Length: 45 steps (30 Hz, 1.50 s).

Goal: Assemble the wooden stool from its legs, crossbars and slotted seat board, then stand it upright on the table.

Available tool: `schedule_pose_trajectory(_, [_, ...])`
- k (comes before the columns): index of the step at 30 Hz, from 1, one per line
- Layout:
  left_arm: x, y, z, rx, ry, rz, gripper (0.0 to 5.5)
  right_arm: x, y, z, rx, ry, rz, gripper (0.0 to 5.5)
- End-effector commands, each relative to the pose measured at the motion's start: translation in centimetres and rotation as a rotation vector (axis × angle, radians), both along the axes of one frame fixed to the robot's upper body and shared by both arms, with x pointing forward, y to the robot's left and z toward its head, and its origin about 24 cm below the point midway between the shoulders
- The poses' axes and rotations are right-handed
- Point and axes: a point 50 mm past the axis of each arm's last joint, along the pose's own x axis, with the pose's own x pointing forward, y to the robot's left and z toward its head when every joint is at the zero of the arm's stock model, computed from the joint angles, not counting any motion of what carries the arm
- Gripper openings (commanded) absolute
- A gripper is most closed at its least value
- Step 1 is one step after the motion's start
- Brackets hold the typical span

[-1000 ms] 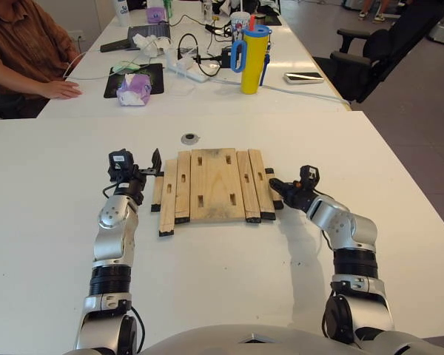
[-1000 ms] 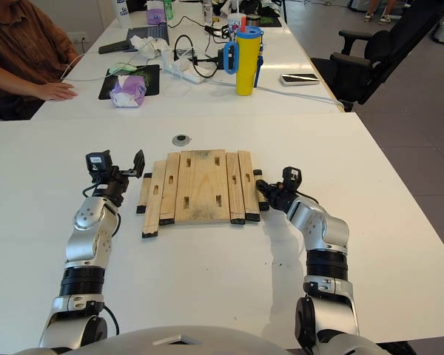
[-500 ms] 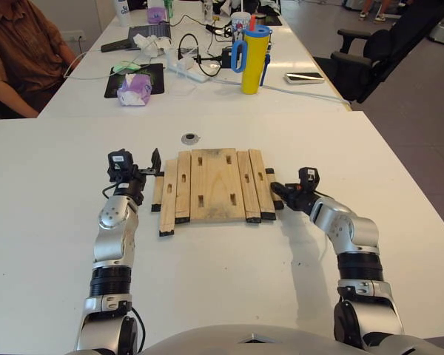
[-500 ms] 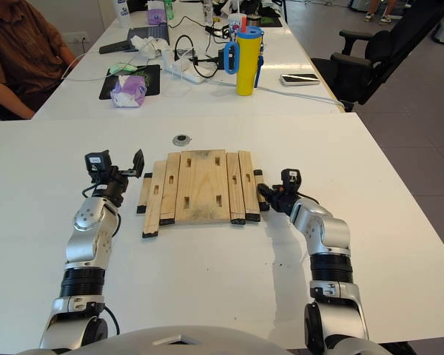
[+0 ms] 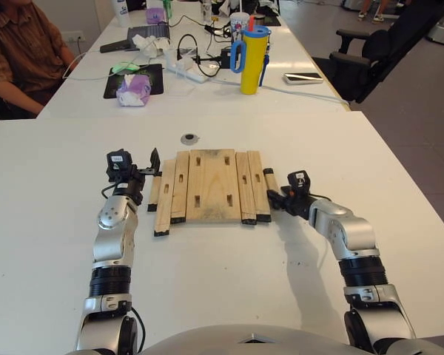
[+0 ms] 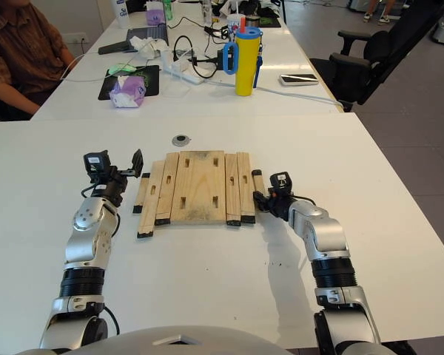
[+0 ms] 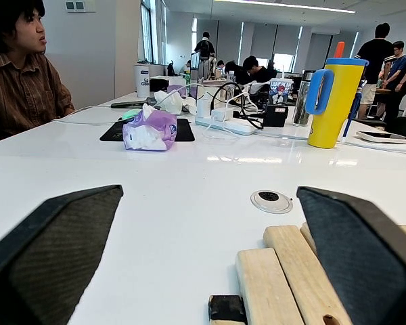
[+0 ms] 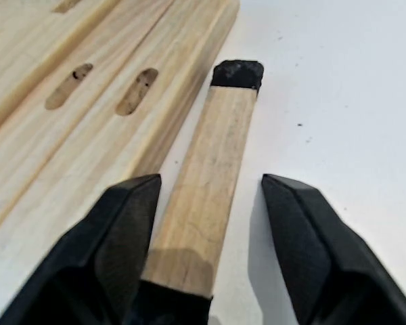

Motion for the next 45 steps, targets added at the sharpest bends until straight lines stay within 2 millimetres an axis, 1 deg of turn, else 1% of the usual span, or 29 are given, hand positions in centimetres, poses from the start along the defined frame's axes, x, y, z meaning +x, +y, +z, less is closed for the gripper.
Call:
schedule_pose_trajectory(1, [0.2,-0.1,0.2,0.005,0.004,0.003,4.77,-1.5,-0.3,-2.8,-0.029,0.140,-0.036,2.18])
schedule_pose_trajectory(2, [0.3,-0.1,0.5,0.002,0.003,-0.002,4.77,-1.4,-0.1,-2.9,-0.054,0.118,-0.010,2.10])
schedule_pose_trajectory(4, [0.8,-0.4,0.9,0.006,0.012,-0.038,4.77,-1.5,0.1,-3.1,-0.079,0.102,0.005,1.76])
schedule_pose_trajectory(5, [1.1,-0.7,1.1,0.011,0.024,-0.078,4.77,-1.5,0.1,-3.2,-0.087,0.078,-0.002,1.60])
schedule_pose_trajectory(7, [1.5,-1.2,1.0,-0.006,0.067,-0.171,4.77,-1.8,0.0,-3.7,-0.099,0.098,-0.006,1.36])
schedule_pose_trajectory(10, [1.7,-1.5,0.9,-0.033,0.100,-0.222,4.77,-1.9,0.1,-3.8,-0.090,0.093,0.007,1.30])
schedule_pose_trajectory(11, [1.8,-1.8,1.2,-0.114,0.109,-0.266,4.77,-1.1,0.0,-2.7,-0.033,0.013,-0.030,1.30])
schedule_pose_trajectory(13, [1.8,-3.0,2.1,-0.273,0.108,-0.383,4.77,0.6,-0.4,0.6,0.064,-0.209,-0.099,1.30])
schedule_pose_trajectory(15, [1.8,-4.4,3.4,-0.399,0.095,-0.488,4.77,1.4,-0.1,3.8,0.163,-0.405,-0.098,1.30])
schedule_pose_trajectory(17, [1.7,-5.5,4.4,-0.483,0.090,-0.560,4.77,1.5,0.9,5.7,0.232,-0.516,-0.040,1.30])
schedule_pose_trajectory(19, [1.6,-6.4,5.4,-0.576,0.076,-0.624,4.77,1.3,2.1,6.5,0.258,-0.567,0.044,1.30])
schedule_pose_trajectory(20, [1.6,-6.7,6.0,-0.629,0.065,-0.648,4.51,1.2,2.7,6.7,0.267,-0.583,0.078,1.30])
schedule_pose_trajectory(23, [1.8,-7.3,7.3,-0.722,0.042,-0.712,4.07,0.5,4.8,7.4,0.316,-0.620,0.205,1.30])
schedule_pose_trajectory(25, [1.8,-7.7,7.9,-0.745,0.037,-0.752,3.75,0.2,5.7,7.6,0.333,-0.631,0.256,1.30])
schedule_pose_trajectory(27, [1.4,-8.4,8.7,-0.773,0.026,-0.833,3.43,-0.2,6.2,8.1,0.357,-0.653,0.298,1.30])
schedule_pose_trajectory(32, [1.3,-9.2,9.0,-0.824,0.071,-0.880,3.40,-0.9,6.8,9.1,0.404,-0.718,0.381,1.30])
schedule_pose_trajectory(37, [1.4,-9.1,9.3,-0.869,0.086,-0.893,3.40,-1.6,7.4,9.2,0.412,-0.738,0.464,1.30])
schedule_pose_trajectory(40, [1.4,-9.0,9.7,-0.922,0.077,-0.902,3.40,-1.9,7.6,9.0,0.357,-0.753,0.497,1.30])
schedule_pose_trajectory(41, [1.4,-8.9,9.7,-0.933,0.077,-0.900,3.18,-1.9,7.7,8.9,0.343,-0.762,0.498,1.30])
schedule_pose_trajectory(45, [1.4,-8.8,9.5,-0.931,0.102,-0.905,2.72,-2.1,7.8,9.0,0.330,-0.783,0.504,1.30])
